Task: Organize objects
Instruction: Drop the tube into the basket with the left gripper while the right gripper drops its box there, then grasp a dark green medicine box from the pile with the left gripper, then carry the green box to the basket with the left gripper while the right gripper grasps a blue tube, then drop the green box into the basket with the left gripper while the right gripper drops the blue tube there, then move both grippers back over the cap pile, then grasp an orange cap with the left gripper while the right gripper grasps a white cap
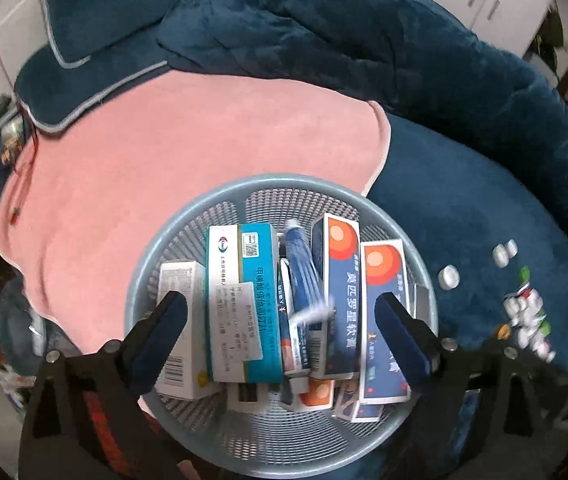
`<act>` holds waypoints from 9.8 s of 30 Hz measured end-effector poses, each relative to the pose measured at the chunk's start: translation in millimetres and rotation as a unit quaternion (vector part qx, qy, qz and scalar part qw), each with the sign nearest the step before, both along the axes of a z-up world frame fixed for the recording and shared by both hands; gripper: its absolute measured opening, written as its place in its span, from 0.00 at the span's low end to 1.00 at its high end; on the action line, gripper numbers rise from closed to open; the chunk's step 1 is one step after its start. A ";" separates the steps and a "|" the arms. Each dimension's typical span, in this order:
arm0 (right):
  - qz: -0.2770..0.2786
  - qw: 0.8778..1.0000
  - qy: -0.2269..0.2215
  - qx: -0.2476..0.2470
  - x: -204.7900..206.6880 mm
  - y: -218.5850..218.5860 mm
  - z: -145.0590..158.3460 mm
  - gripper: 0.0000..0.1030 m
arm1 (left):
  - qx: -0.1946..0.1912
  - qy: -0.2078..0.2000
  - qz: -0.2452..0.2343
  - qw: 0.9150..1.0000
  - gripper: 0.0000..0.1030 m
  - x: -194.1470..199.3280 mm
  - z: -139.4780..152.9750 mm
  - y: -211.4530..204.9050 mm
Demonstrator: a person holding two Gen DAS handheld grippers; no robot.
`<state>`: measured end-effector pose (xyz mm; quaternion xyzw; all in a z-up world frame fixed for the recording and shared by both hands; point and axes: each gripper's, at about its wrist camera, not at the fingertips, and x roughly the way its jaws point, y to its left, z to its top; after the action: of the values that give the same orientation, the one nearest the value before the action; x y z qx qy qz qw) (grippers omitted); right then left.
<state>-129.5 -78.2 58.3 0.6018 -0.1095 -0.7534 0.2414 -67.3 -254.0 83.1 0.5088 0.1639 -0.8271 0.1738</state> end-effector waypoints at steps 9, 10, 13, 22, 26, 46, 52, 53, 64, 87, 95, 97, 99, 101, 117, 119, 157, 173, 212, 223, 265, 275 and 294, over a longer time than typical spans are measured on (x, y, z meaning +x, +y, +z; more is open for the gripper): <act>0.007 0.997 0.051 0.062 0.9 39.2 11.2 0.96 | -0.046 -0.010 -0.047 0.998 0.94 -10.7 7.9 36.3; 0.005 0.997 0.050 0.065 0.7 44.3 11.3 0.96 | -0.046 -0.009 -0.054 0.997 0.94 -12.5 9.1 41.5; -0.005 0.996 0.048 0.071 1.0 64.0 12.0 0.96 | -0.046 -0.008 -0.067 0.997 0.94 -17.7 10.3 55.4; -0.020 0.994 0.043 0.095 4.4 122.2 14.0 0.97 | -0.044 -0.007 -0.097 0.994 0.94 -32.0 10.6 94.5; -0.034 0.993 0.042 0.108 2.6 157.0 14.0 0.97 | -0.044 -0.006 -0.118 0.992 0.94 -39.4 9.4 116.7; -0.135 0.988 -0.016 0.069 -13.9 265.3 -25.7 0.97 | -0.094 -0.087 -0.417 0.900 0.94 -42.6 -62.3 279.7; -0.130 0.990 -0.011 0.059 -12.5 262.3 -22.3 0.97 | -0.090 -0.158 -0.452 0.873 0.84 -42.9 -112.2 301.4; -0.130 0.990 -0.011 0.058 -12.9 262.2 -22.4 0.97 | -0.079 -0.168 -0.446 0.876 0.81 -44.8 -119.7 299.1; -0.167 0.984 -0.012 0.057 -21.0 279.7 -24.4 0.97 | 0.015 -0.137 -0.390 0.910 0.19 -58.3 -104.0 271.0; -0.177 0.980 -0.088 0.018 -157.6 234.0 -75.9 0.81 | 0.059 -0.023 -0.315 0.947 0.19 -87.1 -41.9 219.5; -0.196 0.967 -0.158 0.035 -165.0 217.8 -118.1 0.46 | 0.058 -0.021 -0.307 0.950 0.19 -87.4 -41.0 209.3; -0.215 0.964 -0.151 0.038 -161.4 225.1 -118.0 0.34 | 0.060 -0.021 -0.303 0.951 0.19 -86.4 -40.9 206.0; -0.228 0.963 -0.145 0.019 -157.4 234.4 -115.8 0.19 | 0.061 -0.019 -0.300 0.952 0.19 -85.7 -39.6 203.1; -0.228 0.965 -0.126 0.001 -150.9 240.7 -107.3 0.18 | 0.063 -0.015 -0.295 0.953 0.19 -84.6 -35.8 199.6; -0.088 0.994 -0.049 -0.045 -69.0 165.9 -14.4 0.13 | 0.092 0.037 -0.181 0.978 0.19 -45.0 12.0 111.3; -0.065 0.995 -0.049 -0.052 -58.6 146.0 -7.3 0.13 | 0.095 0.039 -0.155 0.983 0.19 -37.6 14.0 90.8; -0.284 0.952 -0.112 -0.002 -58.2 109.4 -122.7 0.97 | 0.105 0.033 -0.085 0.990 0.19 -18.9 -0.3 20.8; -0.232 0.970 -0.072 -0.031 -30.9 146.3 -84.2 0.19 | 0.109 0.037 -0.072 0.991 0.19 -13.4 0.6 5.2; 0.055 0.997 0.047 0.019 -7.1 -19.5 17.4 0.93 | -0.003 -0.029 -0.003 1.000 0.96 -2.6 -13.0 -13.8; 0.012 0.999 0.023 0.043 -2.8 46.4 5.7 0.93 | -0.010 -0.024 -0.034 0.999 0.97 -16.0 -3.0 20.4; -0.245 0.968 -0.051 0.024 -12.6 351.9 -42.6 0.93 | -0.046 -0.053 -0.356 0.932 0.88 -104.4 -92.7 310.2; -0.169 0.982 -0.041 0.069 5.2 321.6 -51.4 0.92 | -0.004 -0.055 -0.385 0.921 0.36 -123.2 -117.5 334.0; -0.037 0.971 0.034 0.234 22.2 274.1 -85.7 0.37 | 0.036 -0.052 -0.392 0.918 0.30 -120.7 -109.2 315.1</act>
<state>-107.3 195.8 -27.4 0.6111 0.0561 -0.7866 0.0690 -187.9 61.1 -26.1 0.5804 -0.0281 -0.7949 -0.1744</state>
